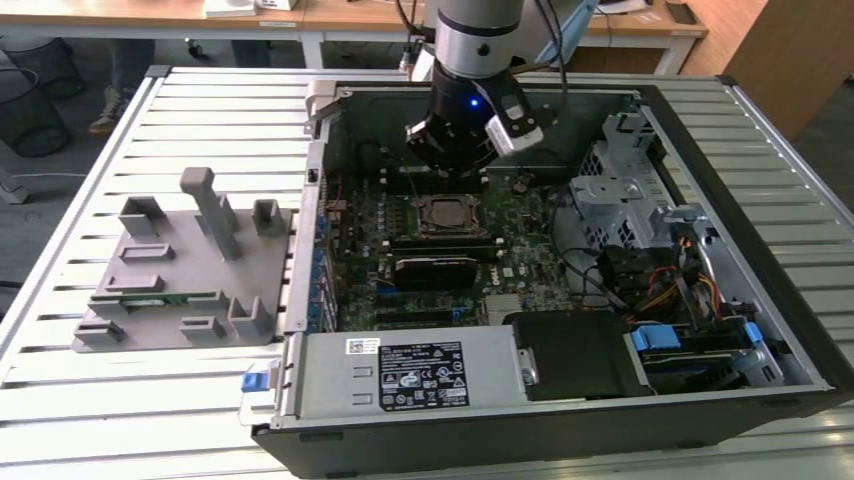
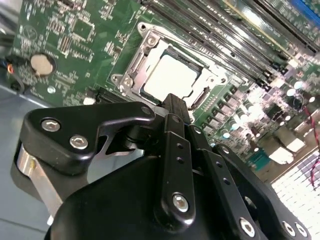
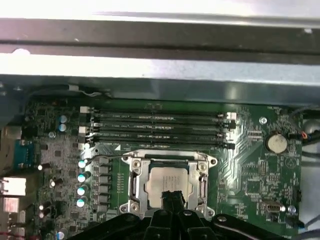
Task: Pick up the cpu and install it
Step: 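Install the first cpu locking lever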
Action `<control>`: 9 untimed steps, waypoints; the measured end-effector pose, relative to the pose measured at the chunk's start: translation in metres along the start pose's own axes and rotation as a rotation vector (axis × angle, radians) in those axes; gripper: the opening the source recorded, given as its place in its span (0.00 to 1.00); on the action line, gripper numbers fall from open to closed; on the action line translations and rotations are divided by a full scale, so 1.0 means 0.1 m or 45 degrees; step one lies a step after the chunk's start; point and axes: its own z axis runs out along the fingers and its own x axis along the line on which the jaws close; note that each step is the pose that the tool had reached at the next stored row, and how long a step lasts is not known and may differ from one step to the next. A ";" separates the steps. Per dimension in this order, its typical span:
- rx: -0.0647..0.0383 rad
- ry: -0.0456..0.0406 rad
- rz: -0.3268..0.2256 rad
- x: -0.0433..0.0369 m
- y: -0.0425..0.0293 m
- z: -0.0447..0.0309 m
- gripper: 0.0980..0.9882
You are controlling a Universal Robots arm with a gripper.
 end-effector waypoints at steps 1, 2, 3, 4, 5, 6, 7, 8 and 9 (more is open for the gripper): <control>-0.012 0.000 -0.008 0.001 0.000 0.001 0.01; -0.024 -0.001 -0.014 0.008 0.000 0.003 0.01; -0.030 -0.001 -0.018 0.021 0.001 0.004 0.01; -0.033 -0.001 -0.021 0.043 0.001 0.005 0.01; -0.034 -0.001 -0.022 0.074 0.003 0.007 0.01; -0.034 -0.001 -0.024 0.109 0.004 0.008 0.01; -0.034 -0.001 -0.025 0.145 0.005 0.009 0.01; -0.034 -0.001 -0.026 0.179 0.006 0.011 0.01; -0.034 0.000 -0.028 0.211 0.007 0.011 0.01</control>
